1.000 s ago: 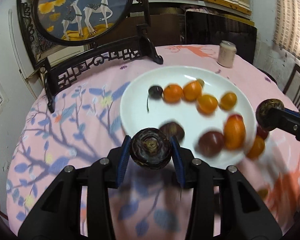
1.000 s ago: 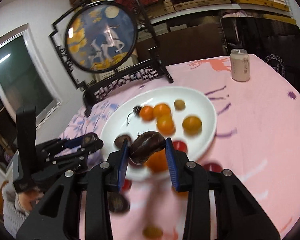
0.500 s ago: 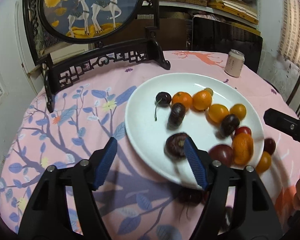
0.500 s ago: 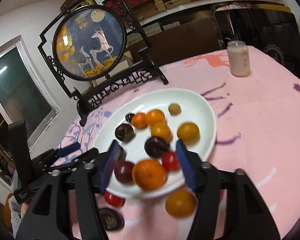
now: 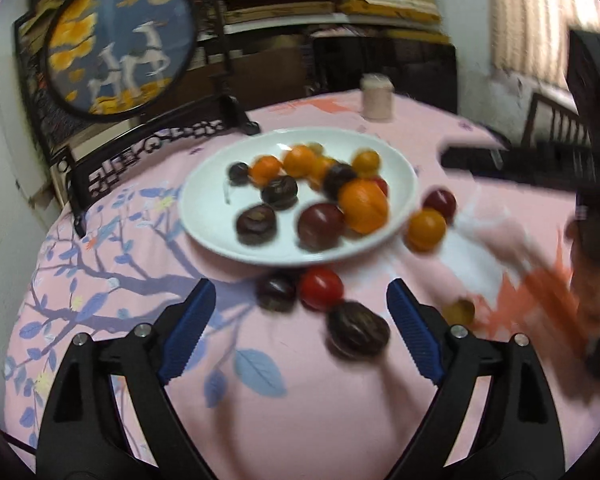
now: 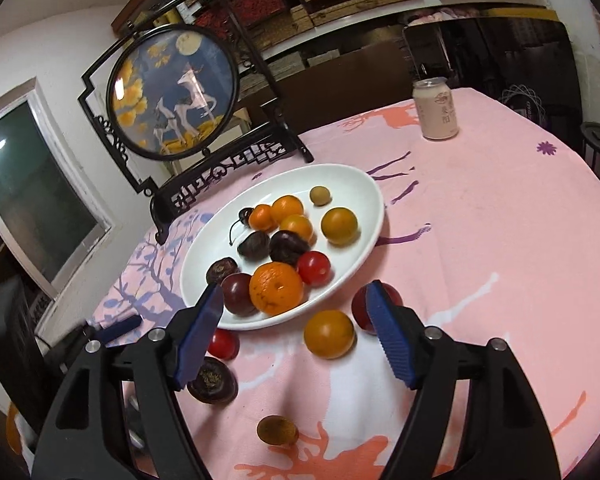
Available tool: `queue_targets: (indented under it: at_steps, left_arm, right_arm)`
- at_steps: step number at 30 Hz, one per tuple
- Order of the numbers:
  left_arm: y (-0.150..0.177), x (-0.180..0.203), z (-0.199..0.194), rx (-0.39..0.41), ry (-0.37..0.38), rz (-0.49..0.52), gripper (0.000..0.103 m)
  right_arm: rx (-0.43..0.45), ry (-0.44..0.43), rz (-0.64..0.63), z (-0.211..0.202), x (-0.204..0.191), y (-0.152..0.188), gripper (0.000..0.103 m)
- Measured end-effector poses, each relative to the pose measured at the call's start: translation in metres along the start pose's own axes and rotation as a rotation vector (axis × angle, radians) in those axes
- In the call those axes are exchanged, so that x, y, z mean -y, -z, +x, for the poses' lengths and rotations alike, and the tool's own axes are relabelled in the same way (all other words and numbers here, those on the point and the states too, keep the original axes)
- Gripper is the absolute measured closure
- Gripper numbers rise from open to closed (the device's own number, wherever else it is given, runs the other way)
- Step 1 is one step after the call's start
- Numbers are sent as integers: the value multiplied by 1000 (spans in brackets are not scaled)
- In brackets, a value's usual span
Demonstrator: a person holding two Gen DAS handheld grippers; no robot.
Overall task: Organize fruits
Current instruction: 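Release the purple fruit into the plate with the left gripper while the right gripper releases the brown fruit there, then grasp another dark purple fruit with the left gripper while the right gripper grasps the small yellow-brown fruit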
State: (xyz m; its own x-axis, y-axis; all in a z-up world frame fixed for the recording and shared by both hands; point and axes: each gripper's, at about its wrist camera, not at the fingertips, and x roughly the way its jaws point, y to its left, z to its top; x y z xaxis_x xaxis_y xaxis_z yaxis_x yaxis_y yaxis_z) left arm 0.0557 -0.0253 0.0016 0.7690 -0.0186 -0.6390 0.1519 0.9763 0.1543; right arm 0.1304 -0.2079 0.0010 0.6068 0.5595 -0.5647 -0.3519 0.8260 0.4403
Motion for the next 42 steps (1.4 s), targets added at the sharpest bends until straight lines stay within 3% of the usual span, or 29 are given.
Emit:
queue_targets:
  at_steps: [5, 9, 16, 20, 25, 33, 35, 37, 39, 42]
  left_arm:
    - [8, 14, 22, -77, -36, 63, 12]
    - [7, -1, 28, -99, -28, 0, 9]
    - [28, -36, 6, -111, -150, -82, 9]
    - [29, -50, -7, -59, -94, -161, 9]
    - [26, -24, 4, -91, -65, -37, 9]
    - [17, -14, 20, -122, -61, -35, 9]
    - [15, -10, 25, -135, -70, -19, 12]
    - [15, -11, 27, -146, -59, -25, 28]
    - [17, -16, 32, -176, -13, -50, 63]
    - [19, -24, 30, -176, -15, -70, 64]
  right_arm:
    - [-22, 3, 14, 2, 2, 0, 29]
    - [-24, -3, 9, 0, -1, 1, 29]
    - [-43, -6, 30, 1, 2, 2, 29]
    - [-43, -35, 4, -2, -7, 5, 29]
    - [-57, -26, -19, 0, -11, 9, 29]
    - [-71, -8, -32, 5, -11, 11, 29]
    - [-74, -2, -36, 6, -11, 11, 29]
    - [-82, 1, -37, 8, -11, 13, 29]
    - [-92, 1, -43, 8, -12, 14, 29]
    - [-108, -4, -52, 9, -13, 19, 29]
